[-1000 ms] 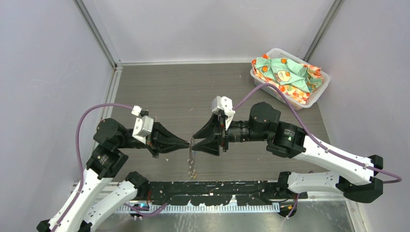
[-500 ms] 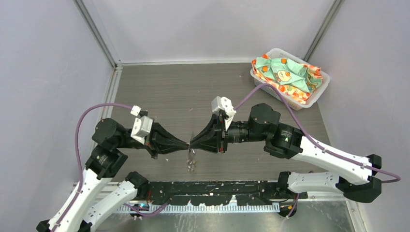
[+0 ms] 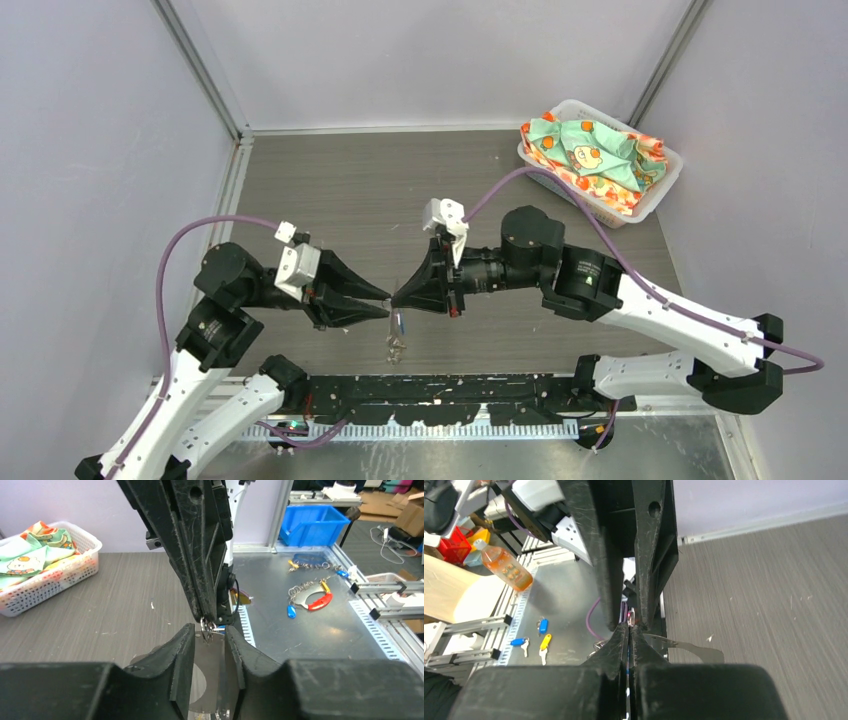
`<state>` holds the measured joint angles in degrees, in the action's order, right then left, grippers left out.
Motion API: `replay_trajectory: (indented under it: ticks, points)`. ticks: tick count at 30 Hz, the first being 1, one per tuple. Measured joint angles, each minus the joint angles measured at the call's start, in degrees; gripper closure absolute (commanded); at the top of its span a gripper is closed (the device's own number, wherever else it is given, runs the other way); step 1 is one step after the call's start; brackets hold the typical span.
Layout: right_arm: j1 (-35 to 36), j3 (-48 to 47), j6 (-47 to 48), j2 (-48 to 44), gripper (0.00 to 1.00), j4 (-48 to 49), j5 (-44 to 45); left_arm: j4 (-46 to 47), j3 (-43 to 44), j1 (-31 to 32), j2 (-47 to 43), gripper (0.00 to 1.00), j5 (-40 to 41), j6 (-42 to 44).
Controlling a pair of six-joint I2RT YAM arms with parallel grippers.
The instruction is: Put the keys on the keyring
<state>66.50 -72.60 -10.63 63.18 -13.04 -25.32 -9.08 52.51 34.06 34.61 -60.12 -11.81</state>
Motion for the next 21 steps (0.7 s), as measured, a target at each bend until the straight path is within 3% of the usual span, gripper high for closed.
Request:
replay_trajectory:
  ticks: [3,11,21]
  points:
    - [0.00,-4.98,0.96,3.02,0.99,-7.85,0.37,-4.09,1.33,0.00,0.42,0.67,-0.52,3.50]
    - [0.00,-18.21,4.17,10.03,0.99,-25.64,0.59,-20.68,10.08,0.00,6.23,0.83,-2.95,16.20]
    - [0.00,-28.35,5.92,17.29,0.99,-37.79,0.59,-32.17,14.34,0.00,11.30,0.87,-3.06,23.80]
